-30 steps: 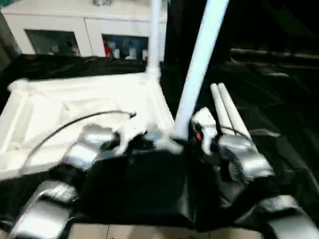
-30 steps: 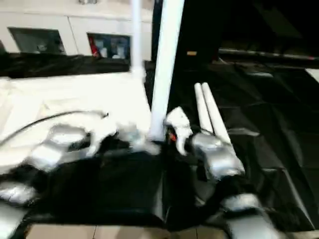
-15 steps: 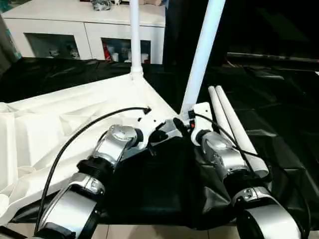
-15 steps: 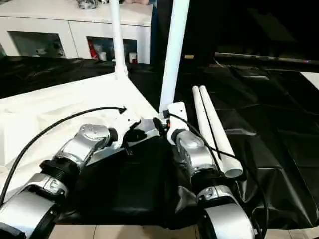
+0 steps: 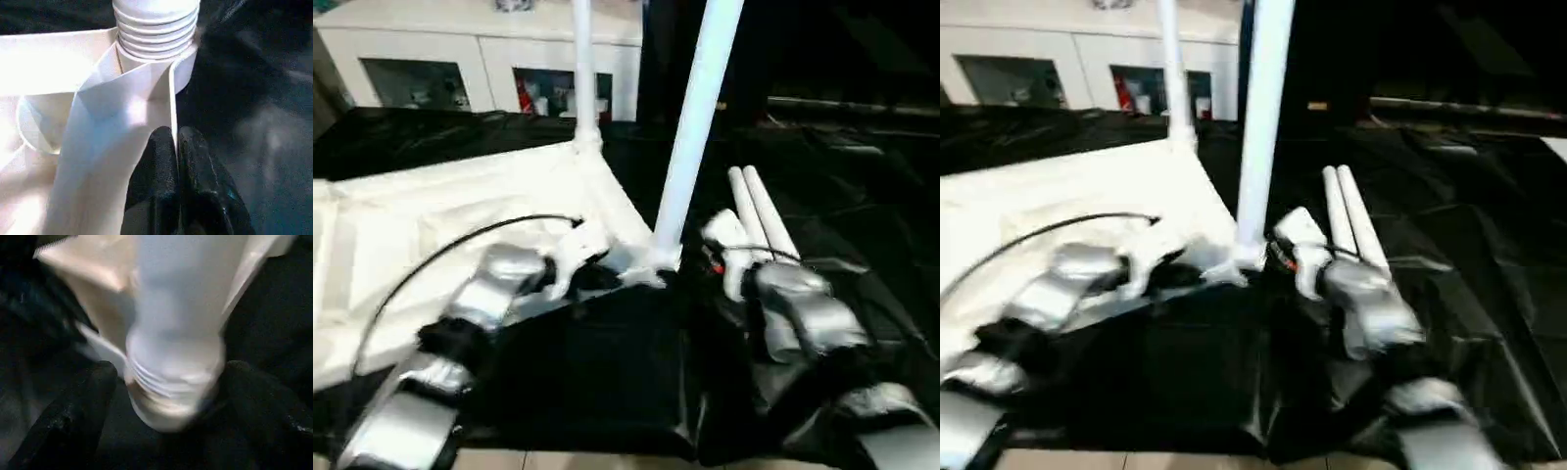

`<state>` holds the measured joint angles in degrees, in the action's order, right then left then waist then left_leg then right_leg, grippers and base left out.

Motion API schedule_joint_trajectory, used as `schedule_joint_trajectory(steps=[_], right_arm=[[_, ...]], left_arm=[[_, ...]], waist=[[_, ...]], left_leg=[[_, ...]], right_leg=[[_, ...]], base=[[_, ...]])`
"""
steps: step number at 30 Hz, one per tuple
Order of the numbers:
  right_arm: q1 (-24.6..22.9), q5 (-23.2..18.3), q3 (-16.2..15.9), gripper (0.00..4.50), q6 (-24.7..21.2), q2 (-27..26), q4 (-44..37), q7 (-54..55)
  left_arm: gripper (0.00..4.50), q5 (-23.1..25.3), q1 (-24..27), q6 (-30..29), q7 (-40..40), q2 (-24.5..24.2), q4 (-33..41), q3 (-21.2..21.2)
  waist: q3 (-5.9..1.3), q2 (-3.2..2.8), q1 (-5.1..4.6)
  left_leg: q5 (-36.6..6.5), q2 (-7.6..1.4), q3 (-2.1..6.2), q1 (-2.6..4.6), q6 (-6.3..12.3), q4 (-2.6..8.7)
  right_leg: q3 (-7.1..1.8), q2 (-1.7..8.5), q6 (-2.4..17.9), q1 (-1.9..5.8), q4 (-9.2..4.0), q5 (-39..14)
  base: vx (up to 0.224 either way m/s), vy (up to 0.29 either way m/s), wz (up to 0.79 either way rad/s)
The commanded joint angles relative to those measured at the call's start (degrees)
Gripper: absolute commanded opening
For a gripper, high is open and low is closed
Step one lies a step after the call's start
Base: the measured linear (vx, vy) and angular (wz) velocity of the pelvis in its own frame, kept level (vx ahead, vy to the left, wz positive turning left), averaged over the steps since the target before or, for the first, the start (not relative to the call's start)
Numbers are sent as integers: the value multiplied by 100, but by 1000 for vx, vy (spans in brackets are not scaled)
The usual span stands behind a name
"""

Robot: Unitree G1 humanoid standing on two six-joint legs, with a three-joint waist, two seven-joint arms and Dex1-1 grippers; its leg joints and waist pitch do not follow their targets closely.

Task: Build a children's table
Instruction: Rotate leg to tighten

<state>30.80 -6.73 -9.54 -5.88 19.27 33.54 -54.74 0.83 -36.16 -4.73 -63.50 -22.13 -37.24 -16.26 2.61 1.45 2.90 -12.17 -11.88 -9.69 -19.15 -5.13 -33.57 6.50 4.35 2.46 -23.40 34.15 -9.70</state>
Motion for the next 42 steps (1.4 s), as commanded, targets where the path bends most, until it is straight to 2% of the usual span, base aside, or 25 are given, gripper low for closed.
schedule_joint_trajectory(steps=[1,4,5,8,11,12,16,17,22,29,31,32,34,35,37,39,42], right_arm=[[-72,-77,-125,383,-58,122,-316,-426],[-89,-60,-195,383,-84,197,-380,-595],[-87,-62,-209,383,-96,207,-394,-613],[-92,-54,-242,383,-142,213,-450,-670],[-88,-68,-245,383,-164,173,-443,-751],[-87,-67,-252,357,-170,159,-442,-769],[-66,-93,-274,344,-158,106,-399,-829],[-59,-98,-278,320,-157,101,-384,-834],[-63,-90,-272,285,-181,80,-386,-880],[-112,-60,-226,276,-187,14,-320,-768],[-102,36,-124,276,-156,-116,-94,-299],[-89,90,-33,276,-165,-233,93,91],[-67,161,117,275,-169,-426,373,718],[-31,187,276,275,-211,-638,598,1361],[0,199,379,275,-241,-776,742,1780],[133,71,728,275,-352,-1154,1100,2788],[299,15,850,275,-333,-1499,1349,3380]], left_arm=[[0,-9,136,143,-533,-47,214,-260],[0,-131,268,166,-882,-165,474,-316],[0,-156,299,155,-927,-184,543,-318],[0,-180,360,110,-977,-217,658,-305],[0,-183,389,103,-1003,-234,701,-307],[0,-173,396,106,-999,-237,703,-307],[0,-148,408,109,-987,-252,710,-300],[0,-145,411,102,-988,-255,717,-298],[0,-122,426,64,-991,-272,739,-283],[0,-85,425,6,-900,-267,712,-261],[0,-32,363,-66,-653,-168,574,-213],[0,4,286,-147,-384,-53,434,-152],[0,64,156,-283,45,128,215,-62],[0,160,22,-404,487,290,13,-10],[0,226,-69,-481,770,392,-120,19],[0,329,-254,-645,1310,667,-346,51],[0,383,-376,-817,1682,987,-444,30]], waist=[[-367,-4,31],[-349,-13,66],[-346,-33,92],[-337,-12,97],[-347,13,93],[-351,11,93],[-356,20,90],[-355,10,96],[-356,11,92],[-356,0,87],[-347,-4,73],[-326,-9,55],[-315,2,50],[-311,4,35],[-303,-24,12],[-307,-16,-10],[-316,-13,-56]], left_leg=[[-399,-161,-10,-80,628,329],[-564,-175,-23,-63,507,344],[-664,-180,-30,-26,445,347],[-745,-176,-23,-20,344,361],[-643,-158,-11,-54,329,359],[-604,-158,-11,-54,334,356],[-483,-155,-18,-55,381,348],[-476,-158,-16,-56,382,349],[-496,-152,-15,-58,366,348],[-488,-146,-13,-64,350,347],[-546,-144,-17,-57,322,350],[-658,-136,-20,-45,258,358],[-852,-120,-8,-25,156,365],[-888,-119,-1,-28,106,372],[-1040,-114,9,5,20,376],[-1141,-98,23,-5,11,378],[-1154,-95,20,-3,6,371]], right_leg=[[-361,407,1259,405,-298,-698],[-363,415,1226,389,-327,-988],[-368,418,1202,362,-350,-1127],[-381,415,1108,363,-364,-1349],[-385,412,1036,385,-353,-1349],[-388,414,1035,386,-349,-1306],[-388,405,1089,381,-327,-1096],[-389,411,1101,384,-324,-1094],[-386,408,1075,389,-328,-1128],[-385,403,1060,393,-329,-1142],[-387,406,1047,378,-348,-1242],[-382,404,1003,355,-388,-1479],[-371,407,849,352,-441,-1963],[-371,401,779,348,-449,-2105],[-362,402,684,317,-497,-2378],[-353,407,588,329,-520,-2526],[-355,405,603,314,-529,-2533]], base=[[0,0,0],[0,0,0],[0,0,0],[0,0,0],[0,0,0],[0,0,0],[0,0,0],[0,0,0],[0,0,0],[0,0,0],[0,0,0],[0,0,0],[0,0,0],[0,0,0],[0,0,0],[0,0,0],[0,0,0]])
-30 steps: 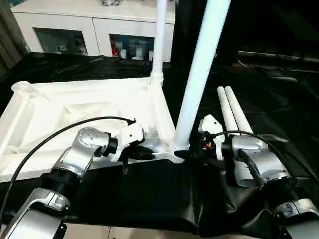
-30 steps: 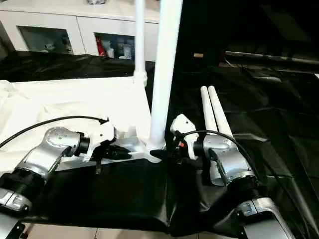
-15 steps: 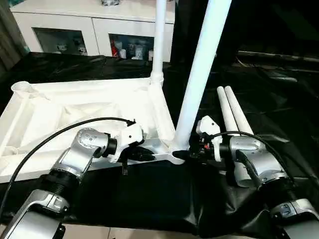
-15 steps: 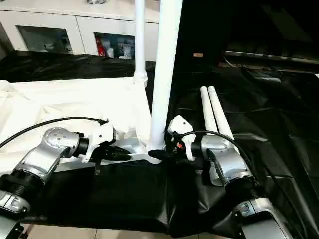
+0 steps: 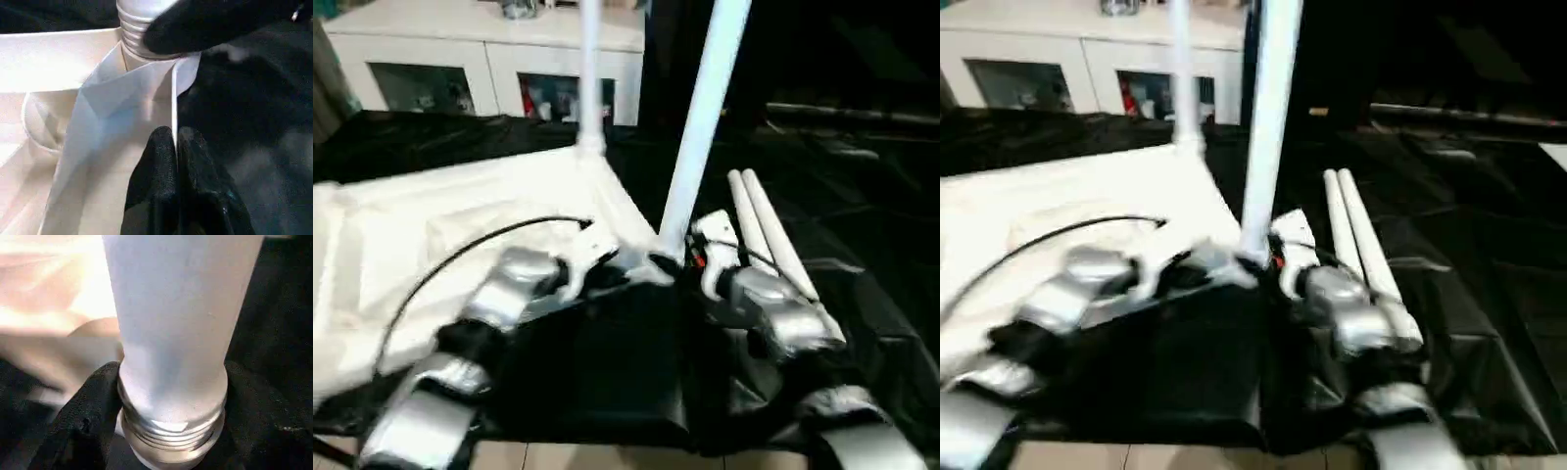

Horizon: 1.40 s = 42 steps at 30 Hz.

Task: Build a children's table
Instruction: Rotate leg to tighten

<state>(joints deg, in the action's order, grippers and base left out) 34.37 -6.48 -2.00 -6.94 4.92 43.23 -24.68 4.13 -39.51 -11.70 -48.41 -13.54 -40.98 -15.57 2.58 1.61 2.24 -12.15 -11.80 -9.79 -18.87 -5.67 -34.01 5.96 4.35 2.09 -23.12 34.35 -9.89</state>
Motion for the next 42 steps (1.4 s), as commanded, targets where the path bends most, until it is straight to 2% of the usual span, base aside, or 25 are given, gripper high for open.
schedule_joint_trajectory(steps=[1,4,5,7,9,12,13,14,15,17,22,23,27,33,42], right_arm=[[3,31,45,275,-137,-187,431,413],[38,173,-125,275,40,-271,427,274],[35,211,-183,310,85,-274,397,192],[31,90,-137,345,111,-266,328,-86],[30,-9,-107,355,109,-159,236,-382],[35,78,-218,376,217,35,182,-676],[27,118,-279,376,280,142,138,-845],[-57,60,-383,376,331,475,-111,-1573],[-104,16,-422,376,327,649,-245,-1919],[-148,-20,-456,376,329,834,-364,-2294],[-225,-69,-632,376,324,1355,-677,-3248],[-224,-69,-643,376,329,1376,-681,-3278],[-216,-138,-693,376,308,1471,-726,-3640],[-204,-111,-771,376,292,1386,-678,-3841],[-243,-127,-795,302,294,1273,-682,-3969]], left_arm=[[0,85,-82,-158,260,240,-114,-74],[0,145,-126,-90,318,308,-199,-123],[0,155,-129,-77,307,307,-210,-133],[0,166,-127,-8,261,267,-233,-134],[0,160,-93,147,119,148,-216,-150],[0,152,-53,227,-12,36,-186,-141],[0,147,-36,247,-67,-18,-179,-130],[0,85,41,541,-417,-198,-125,-133],[0,55,82,525,-580,-292,-74,-137],[0,23,140,728,-831,-412,-10,-167],[0,-218,411,876,-1960,-867,468,-327],[0,-206,414,869,-1979,-889,474,-338],[0,-375,503,839,-2414,-1058,692,-341],[0,-409,541,807,-2445,-1082,792,-317],[0,-398,565,766,-2453,-1093,823,-328]], waist=[[-315,-47,6],[-333,-46,17],[-332,-43,13],[-342,-44,17],[-339,-38,17],[-338,-43,22],[-345,-36,25],[-343,-40,33],[-349,-34,32],[-354,-39,35],[-349,-56,56],[-345,-65,69],[-337,-47,124],[-337,-42,138],[-343,-43,145]], left_leg=[[-1148,-104,24,-36,100,411],[-1022,-110,26,-64,191,409],[-997,-113,28,-74,205,412],[-918,-117,22,-78,267,408],[-933,-113,15,-80,315,406],[-912,-121,23,-91,342,405],[-881,-118,17,-88,358,397],[-851,-118,17,-92,395,395],[-829,-115,15,-102,429,389],[-726,-133,16,-113,548,386],[-640,-168,7,-96,545,393],[-682,-179,2,-80,525,396],[-767,-176,-7,-74,441,402],[-717,-172,-2,-78,374,407],[-659,-176,-3,-74,378,405]], right_leg=[[-310,403,655,282,-550,-2426],[-320,399,765,303,-502,-2017],[-323,394,801,310,-484,-1916],[-329,395,927,325,-447,-1622],[-329,398,972,337,-450,-1599],[-325,408,972,347,-451,-1642],[-325,404,989,350,-445,-1589],[-325,402,1009,356,-444,-1519],[-327,397,1022,368,-434,-1455],[-336,393,1108,373,-396,-1148],[-342,398,1277,362,-358,-996],[-338,395,1312,348,-355,-1007],[-344,407,1237,354,-374,-1251],[-347,406,1204,351,-366,-1248],[-349,403,1194,346,-358,-1200]], base=[[0,0,0],[0,0,0],[0,0,0],[0,0,0],[0,0,0],[0,0,0],[0,0,0],[0,0,0],[0,0,0],[0,0,0],[0,0,0],[0,0,0],[0,0,0],[0,0,0],[0,0,0]])
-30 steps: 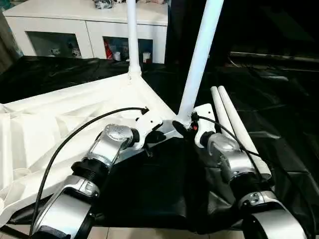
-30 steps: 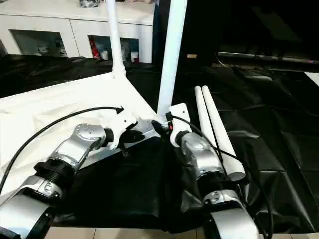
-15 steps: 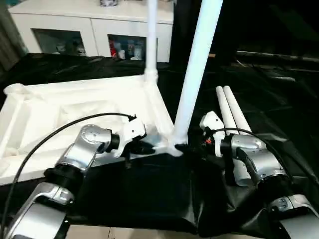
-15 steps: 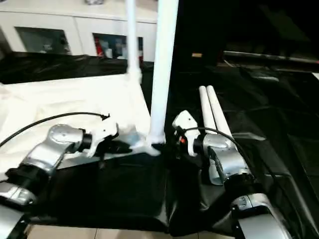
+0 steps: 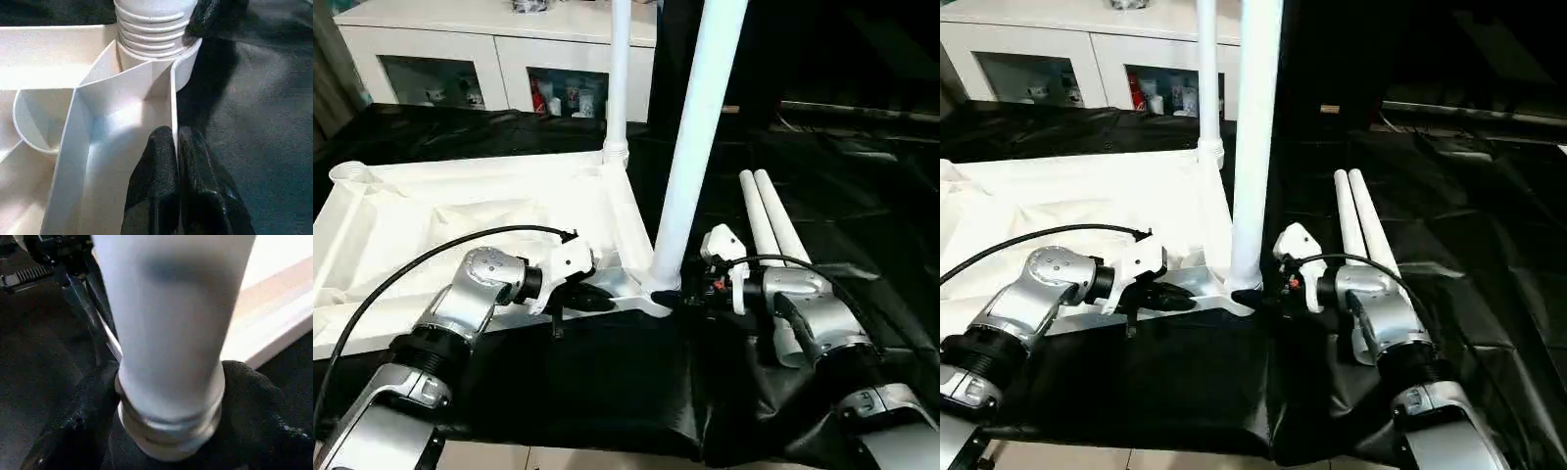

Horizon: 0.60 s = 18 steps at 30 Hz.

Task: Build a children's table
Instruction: Rotate leg to tighten

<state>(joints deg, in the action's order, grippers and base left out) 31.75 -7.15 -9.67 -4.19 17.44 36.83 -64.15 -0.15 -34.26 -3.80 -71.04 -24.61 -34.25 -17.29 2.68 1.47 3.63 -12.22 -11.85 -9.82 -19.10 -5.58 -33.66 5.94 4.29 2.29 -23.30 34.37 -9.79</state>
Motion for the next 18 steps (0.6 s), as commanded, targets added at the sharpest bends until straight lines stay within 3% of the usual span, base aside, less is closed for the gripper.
schedule_joint_trajectory(steps=[1,11,13,14,18], right_arm=[[17,-61,-30,294,21,17,-42,-29],[-72,-37,19,275,6,-6,-51,4],[-46,163,156,275,28,-189,276,864],[-46,163,156,275,28,-189,276,864],[66,314,496,274,-4,-656,752,2526]], left_arm=[[0,34,38,-23,-185,14,146,-158],[0,75,12,-2,-105,44,61,-152],[0,145,-88,-109,392,247,-137,-52],[0,145,-88,-109,392,247,-137,-52],[0,397,-441,-310,1705,706,-783,129]], waist=[[-352,-29,8],[-351,-25,8],[-341,-28,-7],[-336,-22,-21],[-312,-29,-53]], left_leg=[[-645,-166,-1,-52,367,370],[-637,-161,-1,-57,361,370],[-659,-152,1,-57,311,374],[-757,-139,2,-45,258,377],[-1062,-124,20,-12,96,395]], right_leg=[[-346,406,1175,366,-359,-1192],[-343,407,1127,369,-371,-1271],[-347,410,1098,358,-384,-1354],[-343,411,1048,352,-414,-1555],[-331,404,795,319,-497,-2242]], base=[[0,0,0],[0,0,0],[0,0,0],[0,0,0],[0,0,0]])
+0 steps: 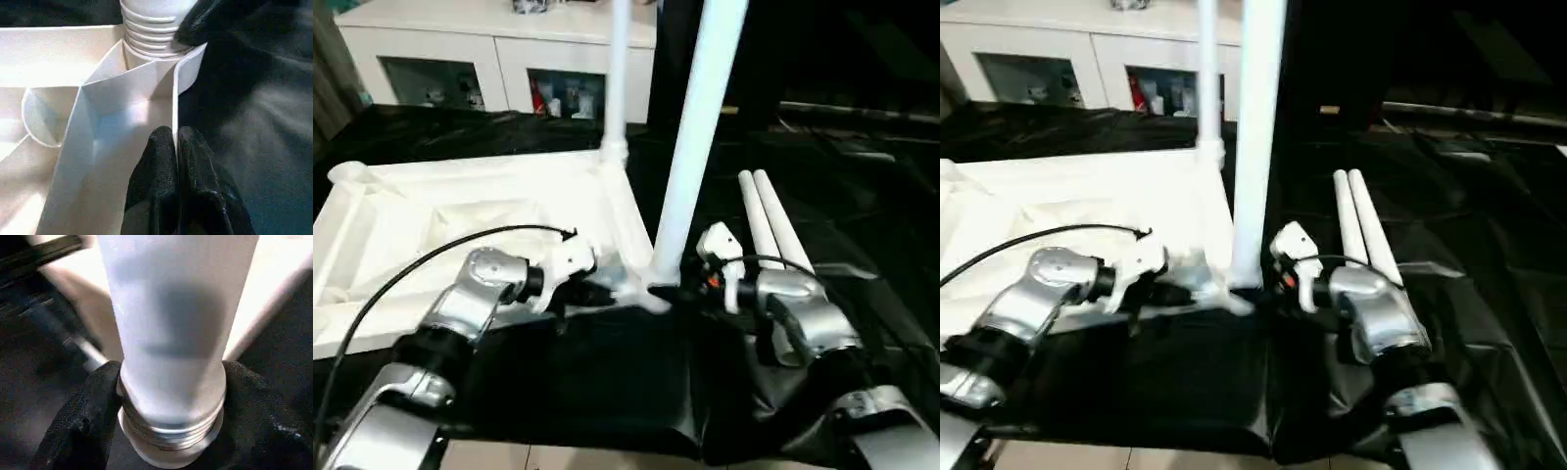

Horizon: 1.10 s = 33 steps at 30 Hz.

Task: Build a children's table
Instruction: Rotate leg to tighten

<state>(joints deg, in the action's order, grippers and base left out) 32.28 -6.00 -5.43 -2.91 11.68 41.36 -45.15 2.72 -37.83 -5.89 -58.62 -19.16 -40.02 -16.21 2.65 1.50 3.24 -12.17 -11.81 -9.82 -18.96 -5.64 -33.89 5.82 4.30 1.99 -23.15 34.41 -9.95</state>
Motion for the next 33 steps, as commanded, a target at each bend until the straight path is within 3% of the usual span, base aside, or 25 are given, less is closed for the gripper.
schedule_joint_trajectory(steps=[1,3,10,11,14,17,19,24,28,33], right_arm=[[41,176,167,274,-197,-195,359,950],[132,160,337,274,-410,-659,511,1903],[194,372,126,274,-93,-1057,640,2297],[195,244,212,309,-44,-1104,647,2188],[217,64,398,346,-104,-1064,582,2035],[200,107,245,370,-82,-698,386,1473],[172,102,169,384,-81,-549,284,1171],[-57,21,-168,384,-102,242,-326,-500],[-98,-58,-260,384,-169,548,-550,-1130],[-122,-229,-342,384,-334,631,-741,-1608]], left_arm=[[0,126,-144,-149,680,254,-312,60],[0,165,-344,-383,1326,636,-613,131],[0,280,-493,-474,1650,990,-842,63],[0,285,-502,-396,1616,1015,-882,57],[0,309,-459,-187,1451,942,-877,10],[0,236,-302,-60,1071,707,-688,-2],[0,205,-251,-25,922,624,-626,-7],[0,-32,94,546,-343,153,-176,-114],[0,-198,295,435,-1091,-165,265,-255],[0,-279,370,385,-1381,-299,495,-239]], waist=[[-308,-41,-21],[-323,-54,-34],[-339,-46,-20],[-339,-49,-22],[-329,-53,-22],[-331,-49,-20],[-344,-48,-15],[-360,-44,-8],[-354,-56,22],[-337,-64,57]], left_leg=[[-1067,-130,22,-19,87,421],[-1023,-123,36,-27,20,426],[-924,-106,11,-53,213,406],[-918,-108,12,-56,236,409],[-1030,-115,18,-56,279,421],[-1060,-115,24,-70,292,421],[-914,-126,18,-80,346,408],[-621,-136,11,-100,582,389],[-601,-179,-6,-83,547,395],[-753,-189,-18,-56,455,406]], right_leg=[[-325,400,813,296,-504,-2226],[-328,403,820,306,-488,-2099],[-342,406,912,317,-470,-1715],[-339,405,922,322,-467,-1695],[-333,411,886,324,-496,-1859],[-331,414,874,336,-492,-1884],[-341,413,960,348,-450,-1596],[-345,415,1164,378,-386,-1020],[-346,410,1286,360,-355,-960],[-348,406,1254,338,-375,-1178]], base=[[0,0,0],[0,0,0],[0,0,0],[0,0,0],[0,0,0],[0,0,0],[0,0,0],[0,0,0],[0,0,0],[0,0,0]])
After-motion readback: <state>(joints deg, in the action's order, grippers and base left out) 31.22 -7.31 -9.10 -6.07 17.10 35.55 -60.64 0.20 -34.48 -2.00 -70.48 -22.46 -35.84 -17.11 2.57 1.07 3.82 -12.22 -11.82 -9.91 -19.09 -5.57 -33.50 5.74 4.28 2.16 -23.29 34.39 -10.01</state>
